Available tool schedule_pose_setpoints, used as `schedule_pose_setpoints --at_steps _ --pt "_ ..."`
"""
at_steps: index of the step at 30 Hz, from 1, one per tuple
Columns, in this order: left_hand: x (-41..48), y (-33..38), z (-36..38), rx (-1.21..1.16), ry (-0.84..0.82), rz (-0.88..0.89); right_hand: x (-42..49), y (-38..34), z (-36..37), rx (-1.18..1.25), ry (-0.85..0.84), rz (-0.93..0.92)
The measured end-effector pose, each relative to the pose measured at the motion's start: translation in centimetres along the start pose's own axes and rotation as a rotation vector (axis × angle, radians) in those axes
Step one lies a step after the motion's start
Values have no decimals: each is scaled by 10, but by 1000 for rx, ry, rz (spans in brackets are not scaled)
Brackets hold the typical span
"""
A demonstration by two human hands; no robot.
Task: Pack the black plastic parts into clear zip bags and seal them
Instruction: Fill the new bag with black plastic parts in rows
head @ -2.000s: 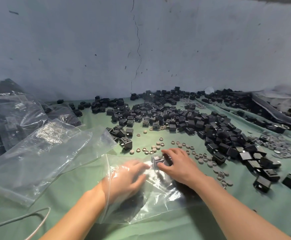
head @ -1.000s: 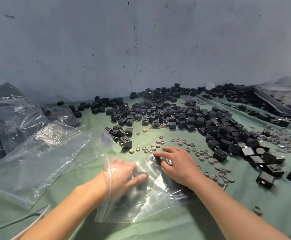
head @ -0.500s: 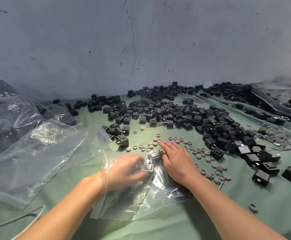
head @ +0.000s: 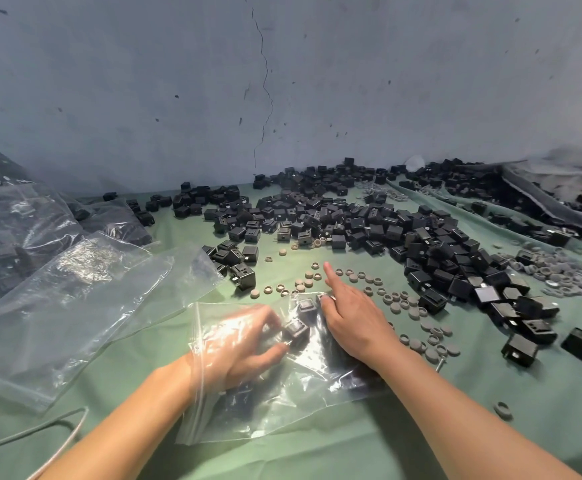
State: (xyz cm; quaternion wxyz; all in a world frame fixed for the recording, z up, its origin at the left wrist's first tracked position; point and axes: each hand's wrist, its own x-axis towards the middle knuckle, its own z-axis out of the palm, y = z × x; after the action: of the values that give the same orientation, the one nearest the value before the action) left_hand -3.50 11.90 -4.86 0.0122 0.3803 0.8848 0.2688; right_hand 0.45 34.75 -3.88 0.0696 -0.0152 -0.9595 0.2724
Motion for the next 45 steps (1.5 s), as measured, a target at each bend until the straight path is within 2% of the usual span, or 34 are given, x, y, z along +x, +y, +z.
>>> schedule_pose_setpoints --at_steps 5,9,16,24,29,38,41,45 --pt "-4 10 -8 74 -105 6 0 1 0 16 2 -2" --pt "0 12 -8 303 -44 32 1 1 0 -34 -16 -14" --pt "0 7 -6 232 6 62 2 1 -2 -64 -70 -25" --pt "21 -8 20 247 -178 -88 2 2 2 -140 -86 -36" --pt "19 -13 18 440 -65 -68 1 2 0 -158 -99 -37" --pt "21 8 10 519 -99 -105 2 -1 -2 -188 -109 -57" --pt "20 13 9 397 -171 -131 3 0 -1 -195 -105 -53" --pt "4 7 -7 -125 -63 -152 4 2 1 -199 -97 -58"
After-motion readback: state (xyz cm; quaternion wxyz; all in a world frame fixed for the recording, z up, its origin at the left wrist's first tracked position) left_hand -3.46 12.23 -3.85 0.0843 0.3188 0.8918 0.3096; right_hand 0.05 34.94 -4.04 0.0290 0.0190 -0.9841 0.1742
